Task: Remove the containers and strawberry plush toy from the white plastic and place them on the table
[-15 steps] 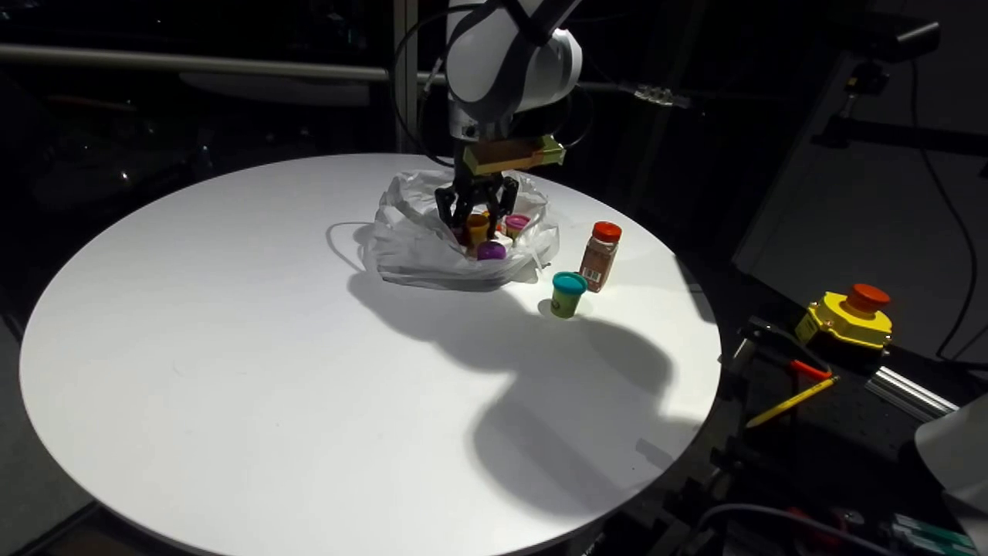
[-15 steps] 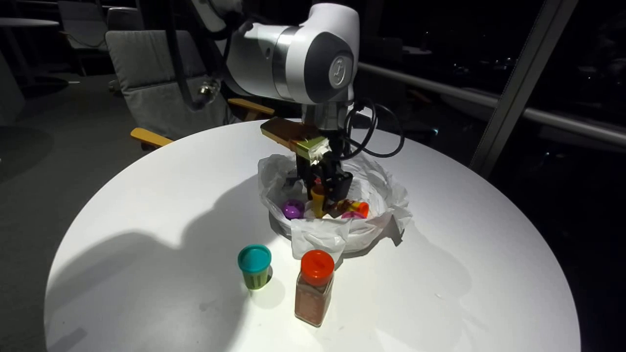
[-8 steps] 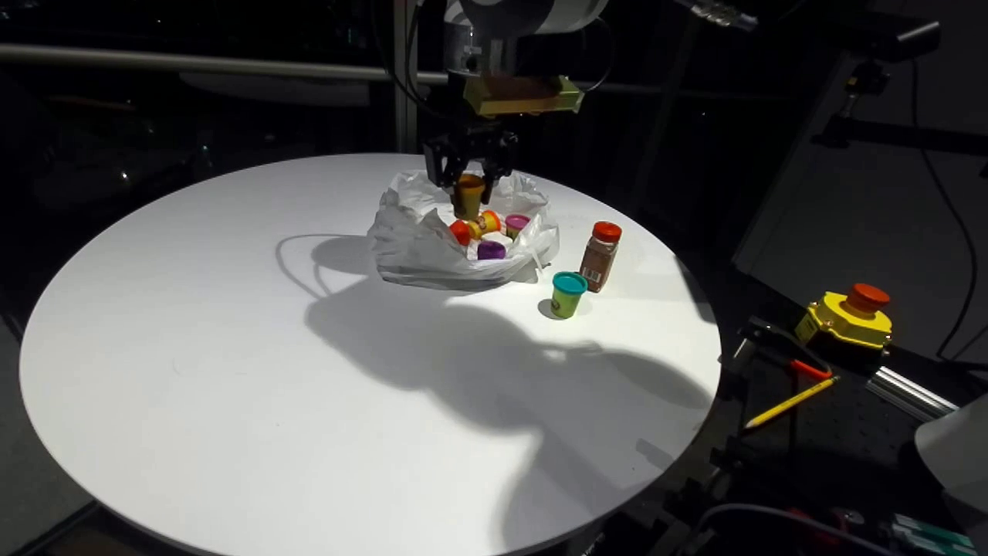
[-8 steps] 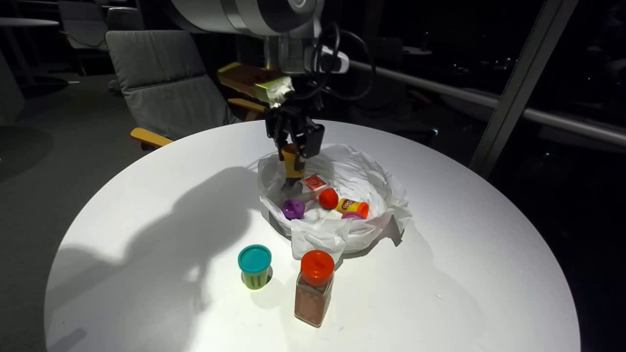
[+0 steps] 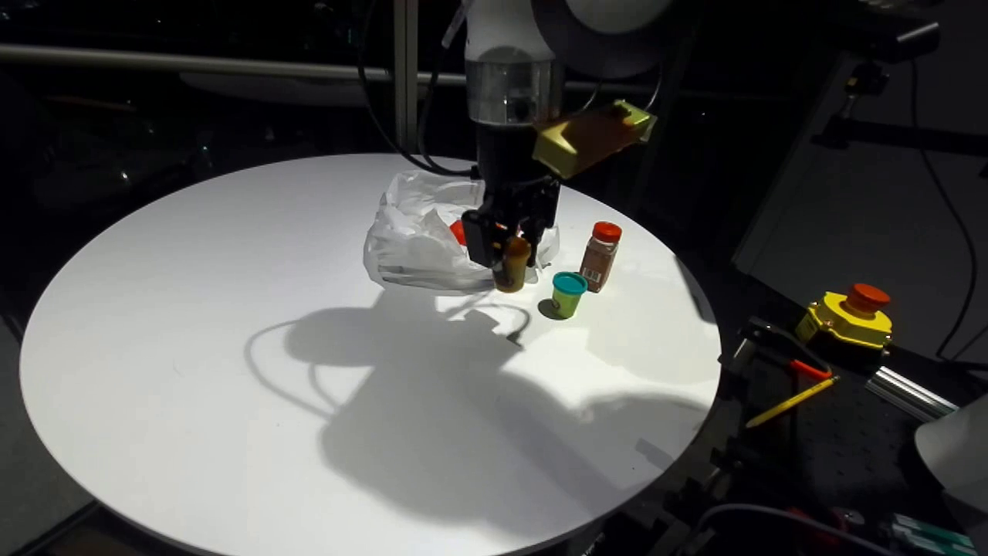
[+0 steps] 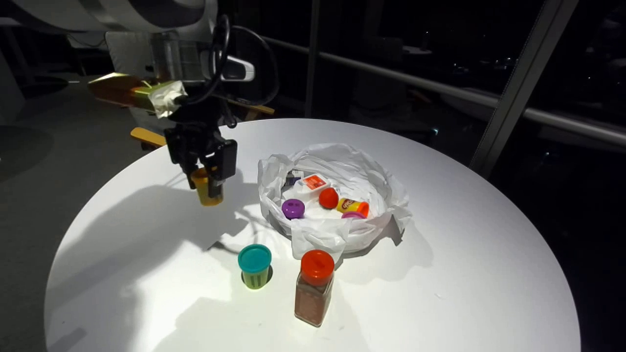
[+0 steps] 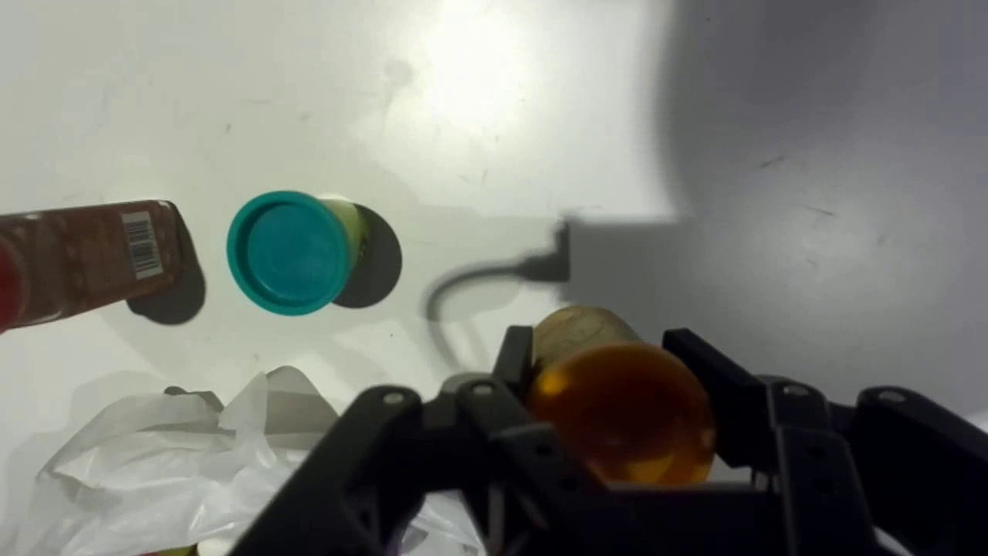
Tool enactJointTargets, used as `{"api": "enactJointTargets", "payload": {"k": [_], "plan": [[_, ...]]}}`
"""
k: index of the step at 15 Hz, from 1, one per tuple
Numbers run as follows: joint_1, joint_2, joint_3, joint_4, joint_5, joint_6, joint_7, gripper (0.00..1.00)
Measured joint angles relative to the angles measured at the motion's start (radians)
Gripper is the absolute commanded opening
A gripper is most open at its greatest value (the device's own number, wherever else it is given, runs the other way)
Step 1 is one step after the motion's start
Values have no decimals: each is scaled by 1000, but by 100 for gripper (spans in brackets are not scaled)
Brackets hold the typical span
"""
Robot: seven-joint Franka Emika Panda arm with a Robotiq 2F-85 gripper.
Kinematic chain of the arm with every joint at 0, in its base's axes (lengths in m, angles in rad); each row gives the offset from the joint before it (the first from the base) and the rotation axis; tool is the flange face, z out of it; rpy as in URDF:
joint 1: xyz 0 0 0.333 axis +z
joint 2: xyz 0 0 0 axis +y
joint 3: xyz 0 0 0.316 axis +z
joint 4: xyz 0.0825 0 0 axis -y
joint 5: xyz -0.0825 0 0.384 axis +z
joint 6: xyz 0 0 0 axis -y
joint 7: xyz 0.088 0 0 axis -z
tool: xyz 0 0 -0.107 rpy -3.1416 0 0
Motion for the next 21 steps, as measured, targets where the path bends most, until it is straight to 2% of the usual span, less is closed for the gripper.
{"api": "enactJointTargets", "payload": {"k": [4, 7, 8, 9, 13, 16, 21], "plan": [[11, 51, -17, -48, -161, 84, 48, 23], [12, 111, -42, -53, -204, 135, 53, 23], [13, 131, -49, -53, -212, 148, 53, 64], [14, 148, -54, -53, -214, 161, 53, 74], [15, 170, -61, -51, -214, 193, 50, 99], [15, 122, -76, -50, -203, 210, 51, 100], [-11, -69, -101, -44, -168, 162, 51, 100]]}}
